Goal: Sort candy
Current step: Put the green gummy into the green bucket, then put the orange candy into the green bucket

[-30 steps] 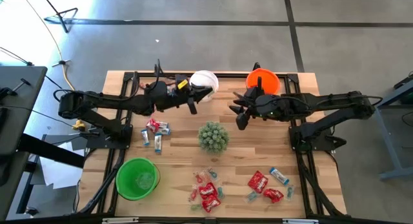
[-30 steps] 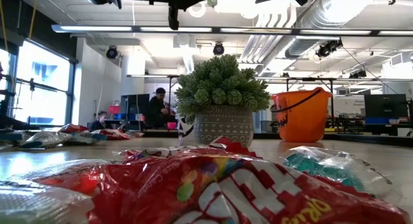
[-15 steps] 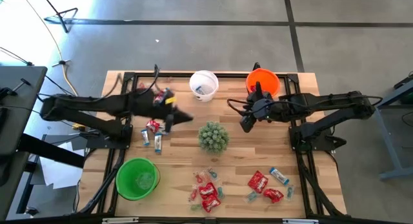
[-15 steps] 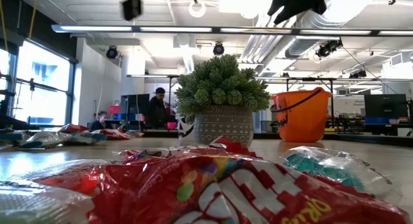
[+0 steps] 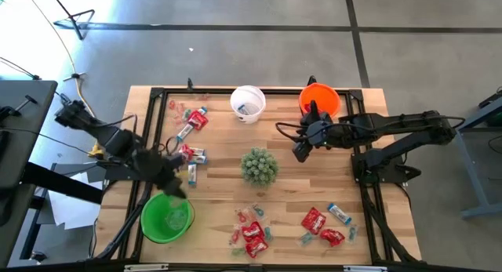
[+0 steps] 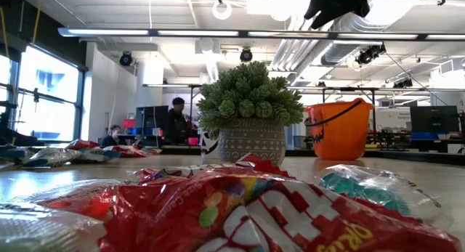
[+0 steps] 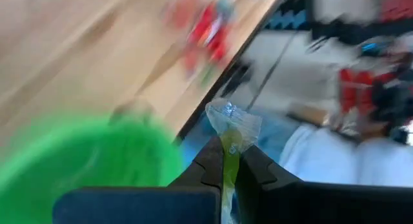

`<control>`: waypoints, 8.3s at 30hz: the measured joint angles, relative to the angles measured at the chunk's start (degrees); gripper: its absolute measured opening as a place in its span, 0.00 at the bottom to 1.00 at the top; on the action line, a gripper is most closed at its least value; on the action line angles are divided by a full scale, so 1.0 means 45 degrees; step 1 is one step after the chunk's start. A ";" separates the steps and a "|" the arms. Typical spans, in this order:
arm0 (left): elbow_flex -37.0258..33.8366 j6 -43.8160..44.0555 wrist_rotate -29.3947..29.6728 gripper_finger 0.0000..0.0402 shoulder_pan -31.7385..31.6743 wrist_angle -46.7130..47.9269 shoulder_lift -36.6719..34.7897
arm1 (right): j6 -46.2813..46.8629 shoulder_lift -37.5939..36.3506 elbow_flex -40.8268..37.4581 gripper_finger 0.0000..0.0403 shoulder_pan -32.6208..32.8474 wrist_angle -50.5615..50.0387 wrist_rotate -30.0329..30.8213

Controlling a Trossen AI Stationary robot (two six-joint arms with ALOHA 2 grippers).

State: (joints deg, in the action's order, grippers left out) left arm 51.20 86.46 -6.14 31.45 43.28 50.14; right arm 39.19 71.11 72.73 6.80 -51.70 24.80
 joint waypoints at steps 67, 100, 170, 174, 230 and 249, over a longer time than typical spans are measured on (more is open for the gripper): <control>0.0005 -0.9870 0.7164 0.22 -0.8685 0.1514 0.1542 | -0.1048 0.0005 0.0000 0.36 -0.1059 -0.2447 -0.0617; 0.0005 -2.0715 0.2554 0.22 -1.7525 -0.3814 0.7322 | -0.1359 0.0018 0.0000 0.36 -0.6071 -0.1870 -0.1050; 0.0005 -2.4023 0.2939 0.22 -1.7477 -0.4519 0.8133 | -0.2384 0.0024 0.0000 0.36 -0.6682 -0.1872 -0.1661; 0.0000 -2.4309 0.2515 0.22 -1.7482 -0.4115 0.8349 | -0.2451 0.0024 0.0000 0.36 -0.6682 -0.1875 -0.1666; 0.0005 -2.6462 0.3377 0.10 -1.8913 -0.6391 1.1125 | -0.2388 0.0024 0.0000 0.36 -0.6682 -0.1870 -0.1447; 0.0005 -2.5132 0.3294 0.00 -1.8856 -0.6135 1.0287 | -0.2388 0.0024 0.0000 0.36 -0.6682 -0.1870 -0.1447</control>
State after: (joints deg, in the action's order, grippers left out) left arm 51.22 -26.64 8.69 -53.41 15.67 96.43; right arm 28.45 71.22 72.73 -23.27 -60.12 18.28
